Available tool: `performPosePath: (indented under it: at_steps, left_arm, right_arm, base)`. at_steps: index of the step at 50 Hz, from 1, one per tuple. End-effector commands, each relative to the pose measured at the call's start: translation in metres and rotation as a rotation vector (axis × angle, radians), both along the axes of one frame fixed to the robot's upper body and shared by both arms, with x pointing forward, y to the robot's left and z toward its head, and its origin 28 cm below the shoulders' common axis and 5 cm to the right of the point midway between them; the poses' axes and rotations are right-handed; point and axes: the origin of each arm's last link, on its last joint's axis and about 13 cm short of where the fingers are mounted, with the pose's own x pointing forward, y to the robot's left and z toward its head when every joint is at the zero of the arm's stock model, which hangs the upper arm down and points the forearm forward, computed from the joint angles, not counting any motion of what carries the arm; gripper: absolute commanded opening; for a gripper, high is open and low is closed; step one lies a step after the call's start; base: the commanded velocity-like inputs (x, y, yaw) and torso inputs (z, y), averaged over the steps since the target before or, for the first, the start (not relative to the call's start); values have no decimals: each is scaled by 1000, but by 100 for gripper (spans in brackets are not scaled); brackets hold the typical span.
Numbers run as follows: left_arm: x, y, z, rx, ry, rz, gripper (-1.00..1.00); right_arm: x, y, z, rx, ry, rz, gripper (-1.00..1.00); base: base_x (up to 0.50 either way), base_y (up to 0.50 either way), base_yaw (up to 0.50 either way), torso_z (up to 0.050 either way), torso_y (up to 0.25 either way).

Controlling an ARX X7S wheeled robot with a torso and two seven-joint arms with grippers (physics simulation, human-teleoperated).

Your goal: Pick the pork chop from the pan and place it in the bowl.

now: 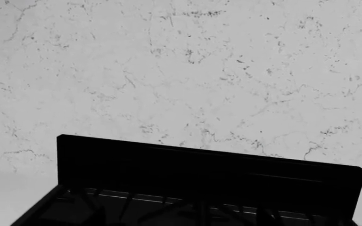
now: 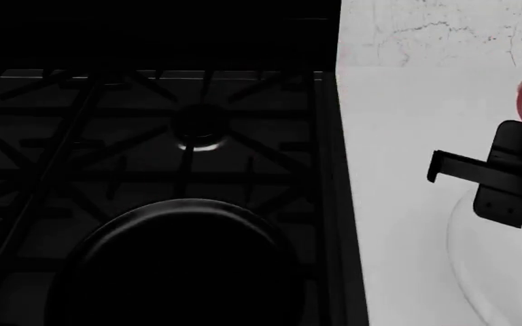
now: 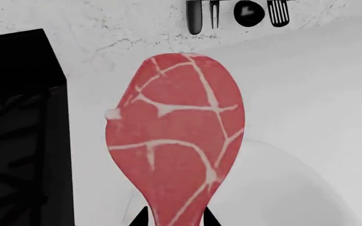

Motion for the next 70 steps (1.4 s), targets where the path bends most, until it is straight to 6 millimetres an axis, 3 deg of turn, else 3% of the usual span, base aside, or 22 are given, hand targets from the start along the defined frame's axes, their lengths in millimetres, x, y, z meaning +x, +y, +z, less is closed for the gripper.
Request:
performPosePath:
  at_steps: [1, 35, 70]
  left_arm:
    - [2, 0, -1, -2, 4, -3, 100]
    - [6, 2, -12, -13, 20, -4, 100]
    - [8, 1, -17, -27, 27, -10, 100]
  right_arm:
    - [-2, -14, -6, -14, 17, -69, -100]
    - [-8, -18, -40, -21, 125, -71, -100]
    - [-25, -20, -50, -27, 161, -72, -100]
  base:
    - [0, 0, 0, 0, 0]
    - [0, 0, 0, 0, 0]
    - [0, 0, 0, 0, 0]
